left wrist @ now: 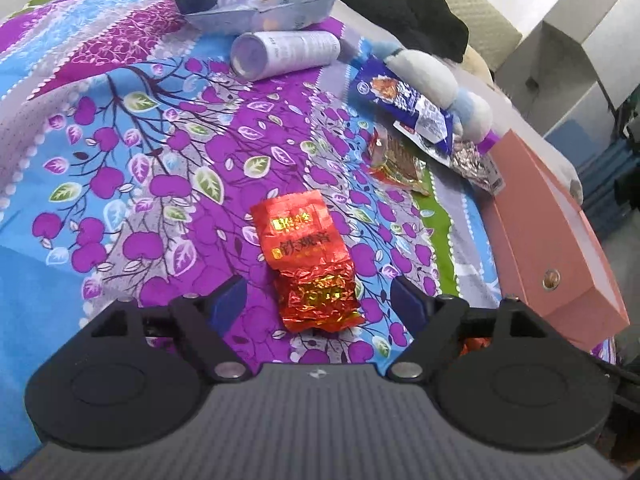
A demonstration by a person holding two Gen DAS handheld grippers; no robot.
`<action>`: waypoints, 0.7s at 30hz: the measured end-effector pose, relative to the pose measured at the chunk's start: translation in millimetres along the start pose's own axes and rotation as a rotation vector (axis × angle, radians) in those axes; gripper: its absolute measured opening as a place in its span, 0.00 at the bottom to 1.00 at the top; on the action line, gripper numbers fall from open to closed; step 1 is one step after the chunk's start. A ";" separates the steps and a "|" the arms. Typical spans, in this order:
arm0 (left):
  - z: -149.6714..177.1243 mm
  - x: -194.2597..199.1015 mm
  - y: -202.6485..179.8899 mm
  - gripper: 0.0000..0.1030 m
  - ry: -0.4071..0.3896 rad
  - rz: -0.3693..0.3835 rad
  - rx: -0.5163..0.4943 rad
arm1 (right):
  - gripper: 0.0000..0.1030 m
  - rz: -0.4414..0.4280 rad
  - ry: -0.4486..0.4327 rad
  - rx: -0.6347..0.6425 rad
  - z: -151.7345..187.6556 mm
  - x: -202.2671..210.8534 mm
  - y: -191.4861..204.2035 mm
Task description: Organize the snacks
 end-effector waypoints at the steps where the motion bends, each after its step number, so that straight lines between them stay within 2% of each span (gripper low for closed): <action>1: 0.0 1.1 1.1 0.80 -0.004 -0.001 0.005 | 0.69 -0.002 0.004 -0.015 2.0 0.4 2.7; 6: 1.0 7.0 5.2 0.79 -0.010 0.005 0.032 | 0.69 -0.028 0.046 -0.072 12.7 -8.5 23.4; 11: 0.1 11.8 8.7 0.79 -0.017 0.004 0.049 | 0.69 0.022 0.071 -0.130 16.4 -21.1 31.0; 20: 1.2 15.5 4.6 0.78 -0.018 0.020 0.063 | 0.69 0.121 0.040 -0.099 10.5 -35.0 29.0; 21: 1.3 15.6 3.9 0.78 -0.018 0.022 0.062 | 0.64 0.118 0.038 -0.092 10.0 -35.0 29.1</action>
Point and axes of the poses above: each gripper's, at about its wrist camera, not at the fingertips, and x roughly against the way its jaws point, y to its left, z to its underside, the point moved 8 cm from there along -x, roughly the way its jaws point, and after that the axes turned 14 degrees about -y, right-handed, at the moved point
